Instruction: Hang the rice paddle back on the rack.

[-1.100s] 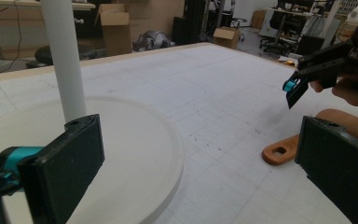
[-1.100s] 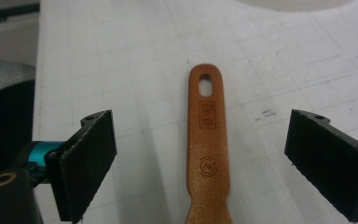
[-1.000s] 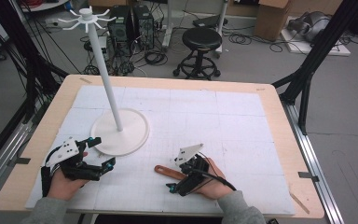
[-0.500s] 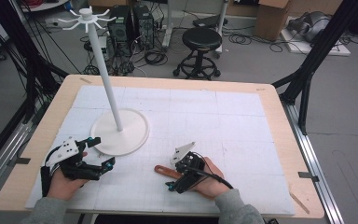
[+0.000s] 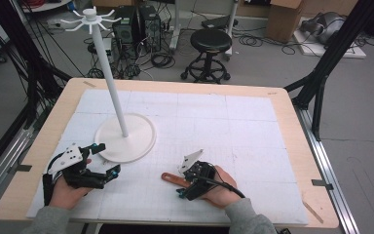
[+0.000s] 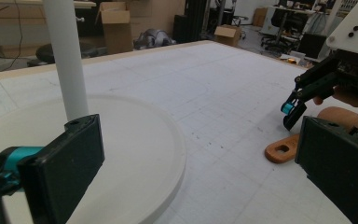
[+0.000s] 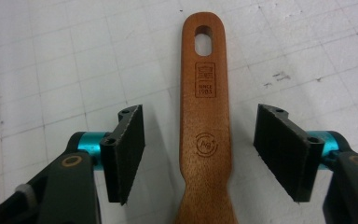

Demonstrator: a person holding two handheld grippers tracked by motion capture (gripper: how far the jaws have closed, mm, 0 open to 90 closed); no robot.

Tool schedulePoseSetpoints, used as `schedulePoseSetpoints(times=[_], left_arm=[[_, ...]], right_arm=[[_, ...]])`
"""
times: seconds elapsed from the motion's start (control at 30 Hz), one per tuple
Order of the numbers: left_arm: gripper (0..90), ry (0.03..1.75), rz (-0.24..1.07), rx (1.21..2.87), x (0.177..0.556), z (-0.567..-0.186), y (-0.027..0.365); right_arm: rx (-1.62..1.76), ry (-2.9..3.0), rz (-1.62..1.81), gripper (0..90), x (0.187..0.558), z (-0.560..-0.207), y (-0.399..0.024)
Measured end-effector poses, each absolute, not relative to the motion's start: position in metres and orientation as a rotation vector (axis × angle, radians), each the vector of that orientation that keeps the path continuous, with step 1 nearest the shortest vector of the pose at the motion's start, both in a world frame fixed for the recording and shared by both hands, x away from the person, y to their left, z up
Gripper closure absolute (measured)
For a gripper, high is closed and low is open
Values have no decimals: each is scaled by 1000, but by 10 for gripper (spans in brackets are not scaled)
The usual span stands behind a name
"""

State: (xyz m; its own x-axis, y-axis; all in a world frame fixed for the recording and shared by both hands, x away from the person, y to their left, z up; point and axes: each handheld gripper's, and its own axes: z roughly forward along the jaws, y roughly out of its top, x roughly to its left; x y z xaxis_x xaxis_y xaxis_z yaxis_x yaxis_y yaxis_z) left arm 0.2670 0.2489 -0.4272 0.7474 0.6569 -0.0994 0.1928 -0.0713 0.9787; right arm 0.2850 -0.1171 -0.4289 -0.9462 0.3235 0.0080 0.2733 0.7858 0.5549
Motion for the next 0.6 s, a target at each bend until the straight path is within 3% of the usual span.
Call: schedulePoseSetpoints(times=[0.27, 0.6], left_arm=[[18, 691, 440, 1637, 266, -427, 248], [18, 692, 441, 1642, 265, -427, 249]], right_arm=[[498, 2908, 798, 442, 284, -424, -117], [499, 2940, 714, 501, 285, -420, -116]])
